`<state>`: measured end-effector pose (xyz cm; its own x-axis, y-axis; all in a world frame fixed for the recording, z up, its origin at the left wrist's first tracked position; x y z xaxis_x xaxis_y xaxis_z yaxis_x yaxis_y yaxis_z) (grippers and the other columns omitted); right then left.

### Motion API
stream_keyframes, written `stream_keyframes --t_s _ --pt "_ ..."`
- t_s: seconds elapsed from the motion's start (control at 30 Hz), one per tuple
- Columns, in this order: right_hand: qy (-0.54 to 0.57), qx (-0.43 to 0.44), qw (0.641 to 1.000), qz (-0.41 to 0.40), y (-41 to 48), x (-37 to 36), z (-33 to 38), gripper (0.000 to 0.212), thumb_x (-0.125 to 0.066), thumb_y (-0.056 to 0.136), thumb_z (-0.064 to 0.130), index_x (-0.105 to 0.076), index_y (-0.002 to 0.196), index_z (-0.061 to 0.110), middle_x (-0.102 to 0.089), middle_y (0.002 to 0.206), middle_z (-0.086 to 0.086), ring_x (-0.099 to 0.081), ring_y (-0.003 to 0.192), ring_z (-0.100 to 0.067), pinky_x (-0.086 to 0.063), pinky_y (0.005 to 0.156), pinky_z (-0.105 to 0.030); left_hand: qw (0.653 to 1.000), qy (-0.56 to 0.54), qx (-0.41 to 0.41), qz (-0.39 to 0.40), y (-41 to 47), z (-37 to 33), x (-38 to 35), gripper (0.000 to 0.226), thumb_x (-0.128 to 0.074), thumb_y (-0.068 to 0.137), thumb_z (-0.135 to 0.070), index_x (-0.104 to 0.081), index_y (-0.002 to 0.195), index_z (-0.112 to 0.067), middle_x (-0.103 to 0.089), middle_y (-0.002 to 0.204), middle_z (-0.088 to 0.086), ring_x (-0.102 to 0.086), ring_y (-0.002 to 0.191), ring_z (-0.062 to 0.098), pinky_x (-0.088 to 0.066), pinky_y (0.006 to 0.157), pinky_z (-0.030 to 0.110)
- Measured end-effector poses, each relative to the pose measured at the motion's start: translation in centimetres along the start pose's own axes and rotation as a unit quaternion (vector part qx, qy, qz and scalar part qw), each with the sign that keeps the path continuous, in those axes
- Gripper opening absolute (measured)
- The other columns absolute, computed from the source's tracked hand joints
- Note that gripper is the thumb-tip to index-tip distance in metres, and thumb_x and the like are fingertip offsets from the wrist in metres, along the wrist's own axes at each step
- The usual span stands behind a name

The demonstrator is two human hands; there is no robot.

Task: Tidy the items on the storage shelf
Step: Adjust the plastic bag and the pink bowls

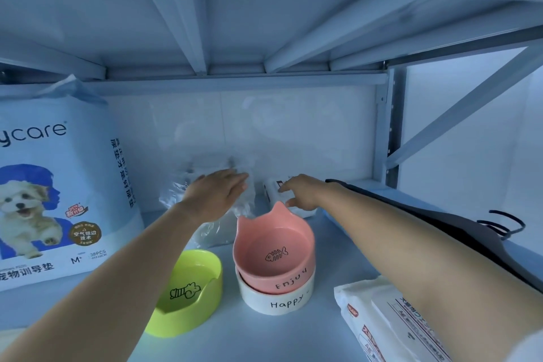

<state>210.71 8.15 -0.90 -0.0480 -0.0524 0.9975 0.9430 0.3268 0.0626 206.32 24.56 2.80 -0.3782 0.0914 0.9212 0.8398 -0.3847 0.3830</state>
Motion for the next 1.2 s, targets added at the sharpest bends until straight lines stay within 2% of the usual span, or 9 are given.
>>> stream_keyframes --t_s 0.3,0.4,0.53,0.67,0.77,0.9,1.0,1.1,1.2 --pt "-0.061 -0.046 0.995 0.060 2.2 -1.1 -0.6 0.061 -0.056 0.089 0.042 -0.032 0.143 0.030 -0.028 0.151 0.003 -0.031 0.137 -0.023 -0.033 0.108 -0.044 1.000 -0.016 -0.013 -0.005 -0.3 1.5 0.2 0.044 -0.026 0.098 -0.049 -0.033 0.141 -0.041 -0.029 0.152 -0.012 -0.030 0.138 0.009 -0.028 0.112 0.037" --pt "-0.063 -0.040 0.995 0.062 2.2 -1.5 -0.7 0.059 -0.060 0.089 0.033 -0.035 0.143 0.030 -0.031 0.150 -0.001 -0.035 0.134 -0.026 -0.035 0.107 -0.042 1.000 -0.015 -0.010 -0.005 -0.2 1.8 0.1 0.045 -0.025 0.097 -0.050 -0.032 0.140 -0.043 -0.030 0.151 -0.012 -0.029 0.138 0.008 -0.027 0.112 0.038" --pt "-0.015 -0.002 0.999 0.032 1.9 -1.8 -1.0 0.058 -0.062 0.089 0.017 -0.039 0.141 0.030 -0.030 0.152 -0.002 -0.030 0.138 -0.024 -0.029 0.111 -0.035 1.000 -0.010 -0.005 -0.008 -0.3 2.0 -0.3 0.046 -0.022 0.096 -0.053 -0.031 0.140 -0.044 -0.030 0.151 -0.012 -0.029 0.138 0.009 -0.027 0.112 0.038" --pt "0.041 0.008 0.999 -0.031 1.7 -1.0 -1.6 0.047 -0.061 0.087 0.010 -0.054 0.130 0.029 -0.043 0.144 -0.003 -0.041 0.130 -0.023 -0.037 0.105 -0.033 1.000 0.000 -0.002 -0.010 -0.2 2.0 -0.2 0.046 -0.020 0.096 -0.053 -0.029 0.141 -0.044 -0.029 0.151 -0.013 -0.028 0.139 0.008 -0.027 0.112 0.038" --pt "0.034 0.005 0.996 -0.076 1.4 0.0 -2.0 0.040 -0.064 0.086 0.021 -0.058 0.126 0.025 -0.052 0.134 -0.005 -0.048 0.122 -0.023 -0.041 0.098 -0.032 1.000 -0.005 0.003 0.004 -0.3 1.8 -0.2 0.045 -0.021 0.097 -0.051 -0.029 0.141 -0.045 -0.027 0.152 -0.014 -0.026 0.139 0.007 -0.025 0.112 0.035" --pt "0.033 0.005 0.998 -0.062 0.9 0.1 -2.3 0.044 -0.061 0.087 0.038 -0.057 0.127 0.021 -0.054 0.133 -0.004 -0.048 0.121 -0.023 -0.040 0.098 -0.031 0.996 -0.078 0.023 0.030 -0.3 2.0 0.2 0.044 -0.020 0.098 -0.048 -0.033 0.140 -0.043 -0.028 0.152 -0.015 -0.024 0.140 0.006 -0.020 0.115 0.036" --pt "0.058 -0.011 0.997 -0.055 0.5 -0.3 -2.7 0.048 -0.051 0.092 0.047 -0.053 0.131 0.020 -0.050 0.139 -0.004 -0.044 0.126 -0.023 -0.036 0.103 -0.031 0.986 -0.159 0.042 0.033 -0.2 2.1 0.2 0.047 -0.021 0.097 -0.052 -0.042 0.137 -0.037 -0.038 0.146 -0.015 -0.034 0.135 0.010 -0.029 0.111 0.039" --pt "0.043 -0.015 0.999 -0.027 0.3 -0.7 -2.6 0.048 -0.043 0.094 0.048 -0.051 0.133 0.021 -0.048 0.140 -0.005 -0.043 0.128 -0.025 -0.036 0.103 -0.034 0.972 -0.233 0.024 -0.031 0.1 1.6 1.7 0.039 -0.034 0.098 -0.043 -0.054 0.127 -0.027 -0.052 0.135 -0.006 -0.047 0.124 0.016 -0.036 0.105 0.032" --pt "0.064 -0.002 0.997 -0.033 -0.3 0.5 -2.2 0.042 -0.042 0.095 0.045 -0.060 0.123 0.020 -0.057 0.130 -0.005 -0.050 0.119 -0.025 -0.041 0.099 -0.036 0.981 -0.169 -0.005 -0.099 1.1 0.7 3.9 0.033 -0.042 0.096 -0.036 -0.058 0.121 -0.021 -0.055 0.130 0.000 -0.048 0.122 0.019 -0.036 0.104 0.031"
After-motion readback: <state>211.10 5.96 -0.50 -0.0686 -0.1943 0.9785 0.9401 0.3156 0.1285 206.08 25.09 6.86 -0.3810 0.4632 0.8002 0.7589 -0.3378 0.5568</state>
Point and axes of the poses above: each hand's wrist, its own y-axis towards the middle knuckle, its own x-axis out of the back of the hand, z = x × y, the point moved 9 cm from there along y, towards the middle knuckle
